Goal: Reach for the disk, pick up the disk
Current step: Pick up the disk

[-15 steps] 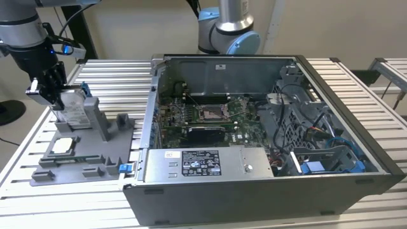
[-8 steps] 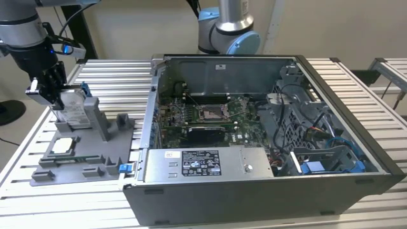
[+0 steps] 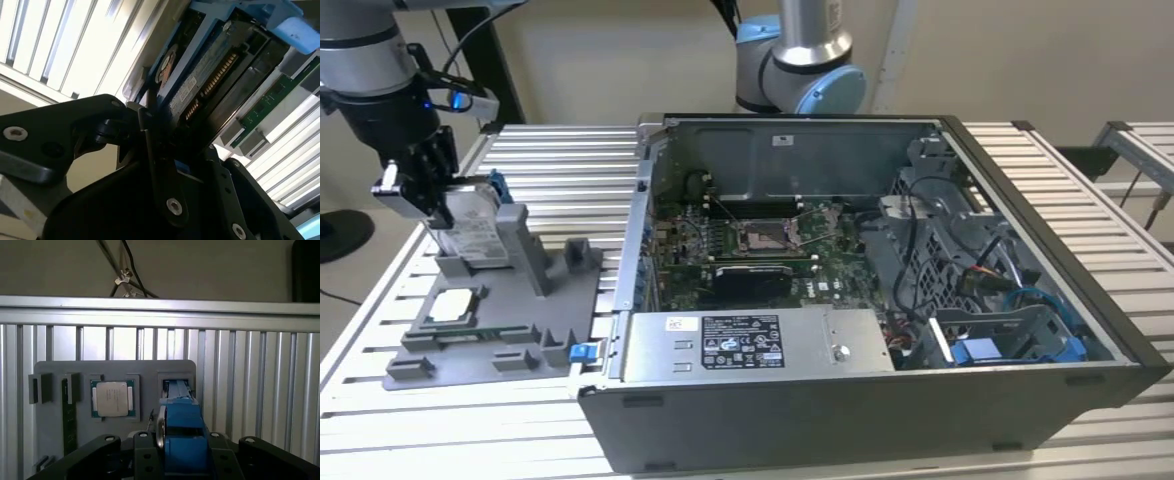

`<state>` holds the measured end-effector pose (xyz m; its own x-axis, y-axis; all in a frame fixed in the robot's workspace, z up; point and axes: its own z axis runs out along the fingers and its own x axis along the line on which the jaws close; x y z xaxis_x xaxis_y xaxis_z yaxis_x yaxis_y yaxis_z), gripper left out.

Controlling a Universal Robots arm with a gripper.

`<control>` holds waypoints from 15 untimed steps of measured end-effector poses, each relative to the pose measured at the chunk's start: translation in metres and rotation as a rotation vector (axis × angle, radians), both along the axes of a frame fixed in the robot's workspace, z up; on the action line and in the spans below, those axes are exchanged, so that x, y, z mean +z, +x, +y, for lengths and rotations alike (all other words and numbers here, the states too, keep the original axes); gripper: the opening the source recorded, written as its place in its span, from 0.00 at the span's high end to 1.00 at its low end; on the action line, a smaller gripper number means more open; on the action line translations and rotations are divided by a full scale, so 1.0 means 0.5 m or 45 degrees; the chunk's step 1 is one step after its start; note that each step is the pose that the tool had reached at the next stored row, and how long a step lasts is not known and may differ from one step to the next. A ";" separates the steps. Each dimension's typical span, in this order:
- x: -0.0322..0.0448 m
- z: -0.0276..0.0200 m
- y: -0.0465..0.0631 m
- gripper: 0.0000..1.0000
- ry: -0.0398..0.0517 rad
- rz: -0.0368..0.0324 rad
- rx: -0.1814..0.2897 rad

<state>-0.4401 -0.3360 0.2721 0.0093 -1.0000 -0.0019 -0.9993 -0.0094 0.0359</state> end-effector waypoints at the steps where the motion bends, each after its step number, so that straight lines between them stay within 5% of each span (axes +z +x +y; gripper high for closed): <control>1: 0.004 0.0000 0.000 1.00 0.000 -0.0001 0.000; 15: 0.073 0.0000 0.000 1.00 0.000 -0.0002 0.000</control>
<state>-0.4400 -0.3359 0.3086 0.0094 -1.0000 -0.0019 -0.9993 -0.0094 0.0358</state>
